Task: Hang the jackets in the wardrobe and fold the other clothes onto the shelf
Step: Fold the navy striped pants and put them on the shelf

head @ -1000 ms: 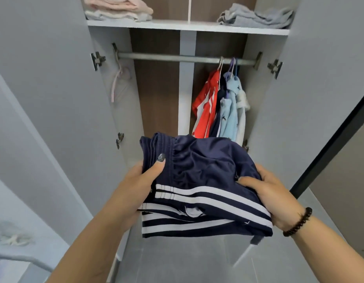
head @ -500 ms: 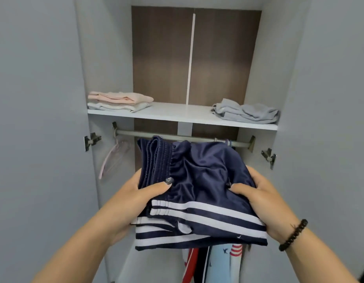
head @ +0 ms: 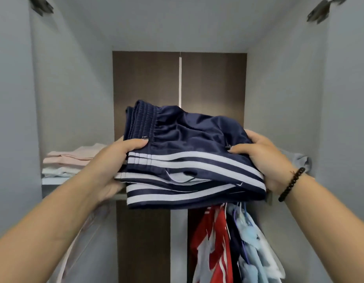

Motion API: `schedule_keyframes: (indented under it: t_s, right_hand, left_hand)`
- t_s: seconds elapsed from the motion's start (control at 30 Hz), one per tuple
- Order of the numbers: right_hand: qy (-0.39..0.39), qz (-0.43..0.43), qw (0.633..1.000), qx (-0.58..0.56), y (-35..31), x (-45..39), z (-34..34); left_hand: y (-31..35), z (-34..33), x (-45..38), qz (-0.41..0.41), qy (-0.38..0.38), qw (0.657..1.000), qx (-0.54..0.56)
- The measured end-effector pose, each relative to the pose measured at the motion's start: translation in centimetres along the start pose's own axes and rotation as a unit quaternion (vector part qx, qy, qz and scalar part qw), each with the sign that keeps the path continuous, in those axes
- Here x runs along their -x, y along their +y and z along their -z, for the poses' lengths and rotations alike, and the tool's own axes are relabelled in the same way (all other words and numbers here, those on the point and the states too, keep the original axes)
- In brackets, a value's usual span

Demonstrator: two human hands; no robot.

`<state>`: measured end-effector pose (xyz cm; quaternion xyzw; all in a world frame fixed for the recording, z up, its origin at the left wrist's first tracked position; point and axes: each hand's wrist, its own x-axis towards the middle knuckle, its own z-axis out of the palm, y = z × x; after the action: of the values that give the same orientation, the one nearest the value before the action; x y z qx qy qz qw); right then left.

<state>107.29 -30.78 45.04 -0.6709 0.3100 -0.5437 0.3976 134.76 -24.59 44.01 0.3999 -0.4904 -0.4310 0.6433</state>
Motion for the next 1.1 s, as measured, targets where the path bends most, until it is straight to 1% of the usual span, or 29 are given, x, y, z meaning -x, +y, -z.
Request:
schedule_keyframes:
  t_s: [0.1, 0.17, 0.3, 0.37, 0.4, 0.53, 0.57, 0.6, 0.63, 0.7, 0.73, 0.77, 0.83, 0.87, 0.9, 1.0, 1.07, 1.1]
  right_hand:
    - [0.014, 0.01, 0.999, 0.05, -1.2, -5.6, 0.6]
    - [0.035, 0.007, 0.994, 0.104, -1.7, -8.6, 2.1]
    - [0.05, -0.042, 0.976, 0.207, -1.1, -12.8, 6.0]
    - [0.063, -0.072, 0.963, 0.253, -0.9, -13.9, 8.2]
    - [0.08, -0.074, 0.956, 0.272, -0.9, -14.3, 9.3]
    - [0.18, -0.031, 0.928, 0.323, -1.1, -16.3, 12.6]
    - [0.188, -0.036, 0.916, 0.353, -0.8, -16.8, 13.2]
    - [0.178, -0.057, 0.893, 0.41, -0.2, -17.3, 13.8]
    - [0.152, -0.098, 0.855, 0.486, 0.6, -17.7, 14.4]
    - [0.086, -0.188, 0.746, 0.633, 2.9, -17.6, 15.3]
    - [0.064, -0.213, 0.706, 0.672, 3.9, -17.4, 15.7]
    - [0.057, -0.219, 0.692, 0.685, 4.6, -17.1, 16.0]
    - [0.073, -0.197, 0.698, 0.685, 4.9, -17.0, 16.2]
    - [0.085, -0.183, 0.696, 0.689, 4.7, -17.2, 16.4]
    - [0.09, -0.172, 0.685, 0.702, 4.5, -17.5, 16.5]
    - [0.063, -0.174, 0.644, 0.742, 4.3, -18.3, 16.3]
    - [0.033, -0.175, 0.62, 0.764, 4.5, -18.4, 16.0]
    - [0.032, -0.156, 0.612, 0.775, 4.5, -18.5, 15.8]
  left_hand:
    - [1.5, -0.1, -6.1, -0.001, -0.036, 0.999, 0.021]
    - [2.0, -1.3, -9.6, 0.004, -0.066, 0.998, 0.014]
    - [1.3, -5.3, -14.6, 0.051, -0.139, 0.989, -0.013]
    - [0.6, -7.6, -16.7, 0.074, -0.158, 0.984, -0.021]
    - [0.2, -8.8, -17.6, 0.082, -0.163, 0.983, -0.02]
    - [-1.2, -13.3, -21.0, 0.092, -0.172, 0.98, 0.025]
    - [-2.0, -14.2, -21.5, 0.107, -0.171, 0.979, 0.028]
    - [-3.4, -15.0, -21.8, 0.13, -0.173, 0.976, 0.017]
    - [-5.0, -15.6, -21.8, 0.16, -0.18, 0.97, -0.003]
    - [-8.3, -16.2, -21.5, 0.225, -0.205, 0.952, -0.037]
    - [-9.6, -16.2, -21.4, 0.24, -0.215, 0.946, -0.039]
    - [-10.5, -16.3, -21.6, 0.24, -0.216, 0.946, -0.028]
    - [-10.8, -16.4, -22.1, 0.216, -0.216, 0.952, 0.013]
    - [-10.5, -16.7, -22.3, 0.201, -0.213, 0.956, 0.023]
    - [-10.1, -17.1, -22.4, 0.184, -0.204, 0.961, 0.021]
    - [-9.5, -18.3, -22.1, 0.139, -0.17, 0.975, -0.046]
    - [-9.2, -18.8, -21.5, 0.146, -0.16, 0.969, -0.116]
    - [-8.9, -18.9, -21.4, 0.148, -0.146, 0.965, -0.162]
